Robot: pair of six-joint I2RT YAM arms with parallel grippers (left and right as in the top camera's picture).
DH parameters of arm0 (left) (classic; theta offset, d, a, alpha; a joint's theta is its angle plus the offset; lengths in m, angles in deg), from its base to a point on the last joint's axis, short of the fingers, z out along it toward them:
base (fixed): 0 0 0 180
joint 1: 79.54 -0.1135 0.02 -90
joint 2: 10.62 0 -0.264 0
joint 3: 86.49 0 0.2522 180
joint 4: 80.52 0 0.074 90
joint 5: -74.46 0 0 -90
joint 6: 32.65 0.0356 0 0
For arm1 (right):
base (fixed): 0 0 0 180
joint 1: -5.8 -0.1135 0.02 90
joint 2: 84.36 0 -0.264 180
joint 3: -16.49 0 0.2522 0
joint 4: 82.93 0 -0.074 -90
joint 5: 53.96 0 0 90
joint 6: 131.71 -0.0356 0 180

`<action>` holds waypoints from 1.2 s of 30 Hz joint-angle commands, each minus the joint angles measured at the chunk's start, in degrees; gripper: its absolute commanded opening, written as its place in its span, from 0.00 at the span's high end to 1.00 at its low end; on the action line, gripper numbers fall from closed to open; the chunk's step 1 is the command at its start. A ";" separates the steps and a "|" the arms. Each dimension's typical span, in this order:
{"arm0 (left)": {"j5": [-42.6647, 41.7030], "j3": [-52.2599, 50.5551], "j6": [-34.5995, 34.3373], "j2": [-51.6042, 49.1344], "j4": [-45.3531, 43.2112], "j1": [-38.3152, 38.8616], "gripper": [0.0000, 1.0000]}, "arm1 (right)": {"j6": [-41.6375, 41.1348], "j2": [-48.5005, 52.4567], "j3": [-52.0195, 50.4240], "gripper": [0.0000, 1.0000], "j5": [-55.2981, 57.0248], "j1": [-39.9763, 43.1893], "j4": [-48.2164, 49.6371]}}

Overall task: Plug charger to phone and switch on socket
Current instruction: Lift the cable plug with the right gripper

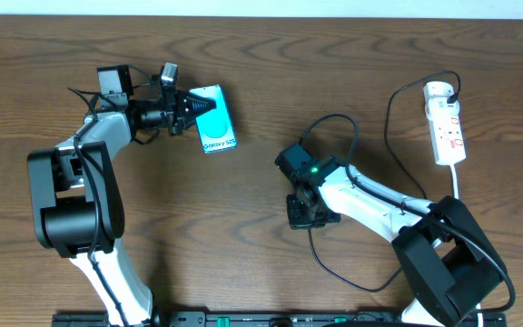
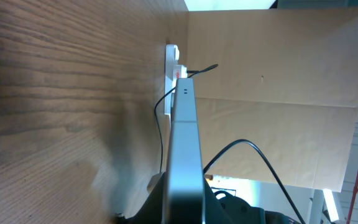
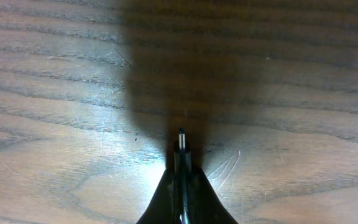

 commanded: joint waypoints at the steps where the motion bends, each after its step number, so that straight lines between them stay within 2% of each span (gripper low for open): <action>1: -1.40 0.37 1.01 0.72 -0.22 0.13 0.93 | -0.39 1.86 -0.37 0.99 -0.83 -0.13 0.37; 7: -1.42 0.37 0.98 0.72 -0.22 0.15 0.93 | 1.70 0.98 3.06 0.99 -4.57 -0.13 -1.62; 12: -1.46 0.37 0.98 0.72 -0.22 0.13 0.93 | 5.90 -3.78 7.26 0.99 -12.98 -0.13 -1.99; 19: -3.13 0.37 0.98 0.72 -0.26 0.13 0.93 | 12.20 -13.03 9.29 0.99 -37.90 1.73 6.99; 25: -5.01 0.37 -0.04 0.72 -1.86 0.09 0.93 | 13.84 -13.09 9.25 0.99 -52.98 4.59 13.64; 30: -5.95 0.37 -10.16 0.72 -13.35 -0.20 0.93 | 13.11 -10.82 9.22 0.99 -58.51 7.04 18.53; 36: -5.77 0.37 -28.70 0.72 -34.16 -0.20 0.93 | 8.46 -5.40 9.22 0.99 -60.78 7.43 26.77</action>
